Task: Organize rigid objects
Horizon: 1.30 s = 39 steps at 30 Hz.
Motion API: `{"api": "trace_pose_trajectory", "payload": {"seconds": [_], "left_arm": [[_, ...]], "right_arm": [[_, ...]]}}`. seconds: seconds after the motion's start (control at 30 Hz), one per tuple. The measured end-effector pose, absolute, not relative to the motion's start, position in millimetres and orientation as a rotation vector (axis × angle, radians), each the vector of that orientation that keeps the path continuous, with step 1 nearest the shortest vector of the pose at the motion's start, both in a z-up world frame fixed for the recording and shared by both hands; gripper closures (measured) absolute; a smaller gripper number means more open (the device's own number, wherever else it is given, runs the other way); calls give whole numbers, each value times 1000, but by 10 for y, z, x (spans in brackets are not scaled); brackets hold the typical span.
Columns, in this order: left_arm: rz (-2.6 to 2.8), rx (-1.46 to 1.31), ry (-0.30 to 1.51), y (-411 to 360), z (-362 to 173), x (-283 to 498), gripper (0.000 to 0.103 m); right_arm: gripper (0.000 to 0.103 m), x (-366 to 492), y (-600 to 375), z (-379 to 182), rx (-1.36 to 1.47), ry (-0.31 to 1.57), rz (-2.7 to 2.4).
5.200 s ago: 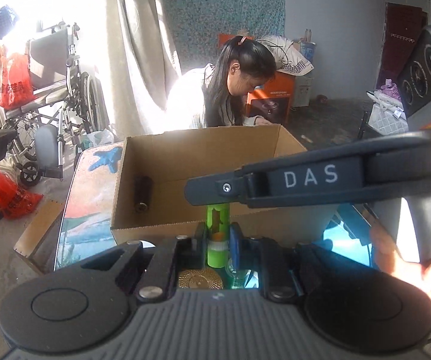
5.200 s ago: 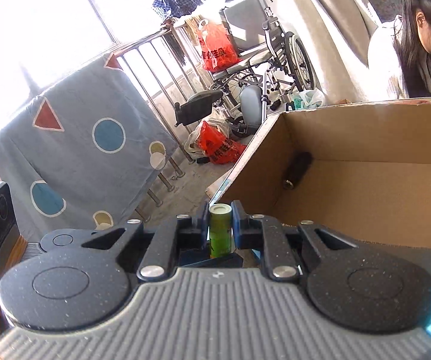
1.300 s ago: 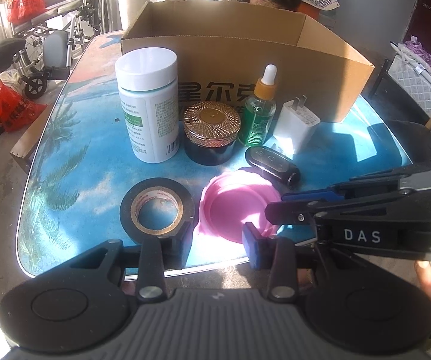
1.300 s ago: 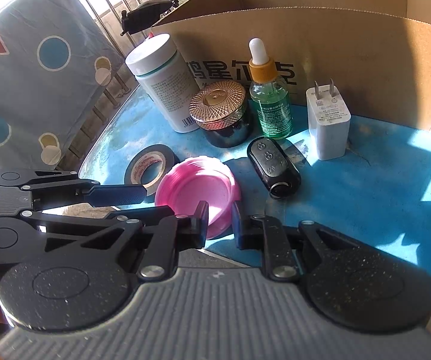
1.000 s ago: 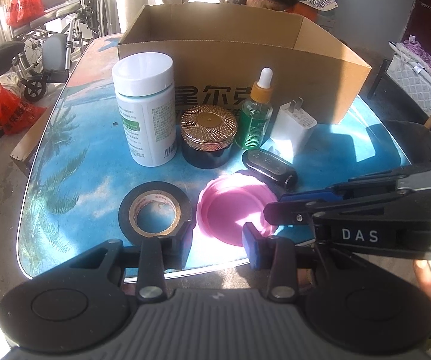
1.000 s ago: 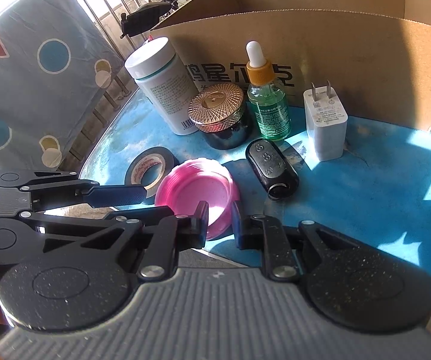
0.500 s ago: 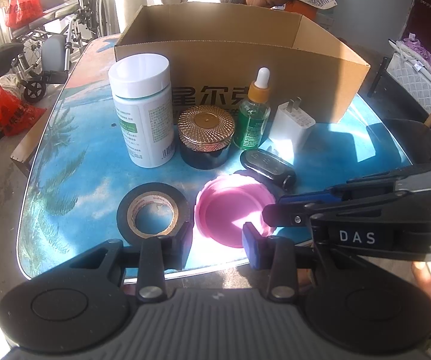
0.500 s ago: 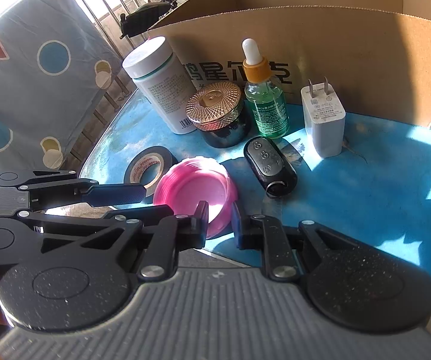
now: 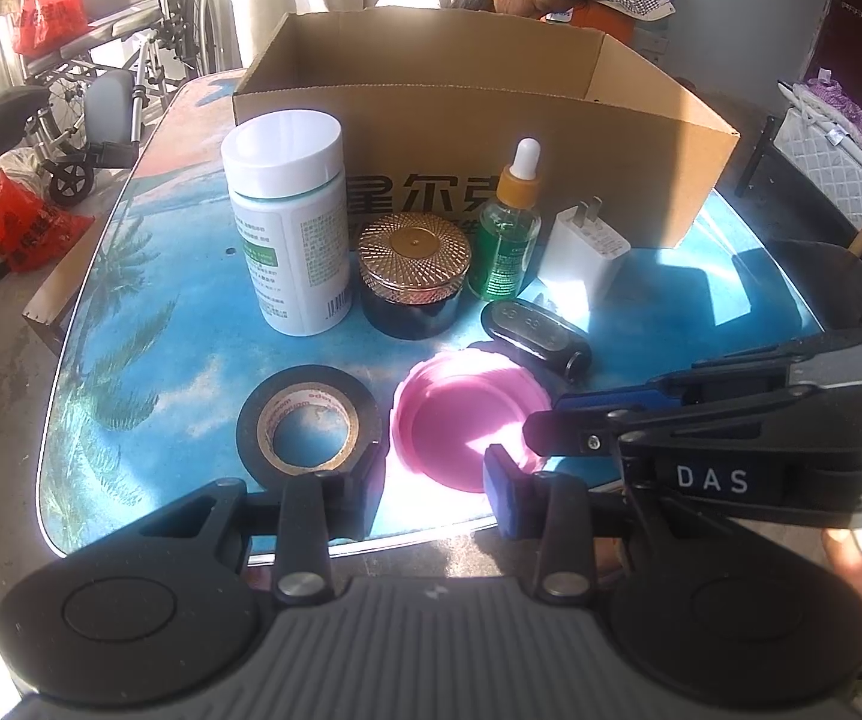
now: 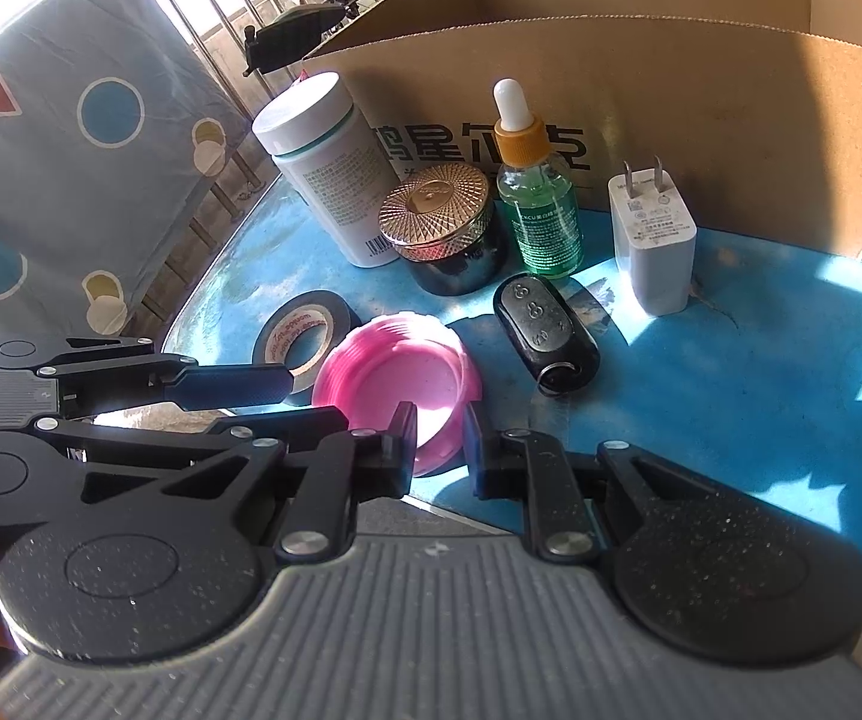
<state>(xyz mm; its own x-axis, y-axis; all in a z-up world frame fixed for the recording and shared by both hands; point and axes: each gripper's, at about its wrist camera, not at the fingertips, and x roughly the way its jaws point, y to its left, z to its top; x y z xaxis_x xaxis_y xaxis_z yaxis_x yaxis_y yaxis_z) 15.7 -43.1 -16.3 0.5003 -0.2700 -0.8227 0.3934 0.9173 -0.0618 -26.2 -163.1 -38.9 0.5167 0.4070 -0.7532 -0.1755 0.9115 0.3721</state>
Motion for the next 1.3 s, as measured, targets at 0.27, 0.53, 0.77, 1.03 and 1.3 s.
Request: {"api": "trace_pose_trajectory", "payload": {"seconds": [0.27, 0.53, 0.77, 1.03, 1.3], "left_arm": [[-408, 143, 964, -436, -150, 151, 67], [-401, 145, 965, -441, -142, 146, 67], [-403, 144, 964, -438, -141, 148, 67], [-404, 143, 963, -437, -138, 146, 68], [-410, 150, 963, -449, -138, 144, 68]], "right_arm": [[87, -259, -1633, -388, 262, 968, 351], [87, -256, -1641, -400, 269, 970, 357], [87, -262, -1639, -389, 267, 966, 357], [87, -266, -1644, -389, 269, 967, 358], [87, -281, -1664, -388, 275, 961, 357]]}}
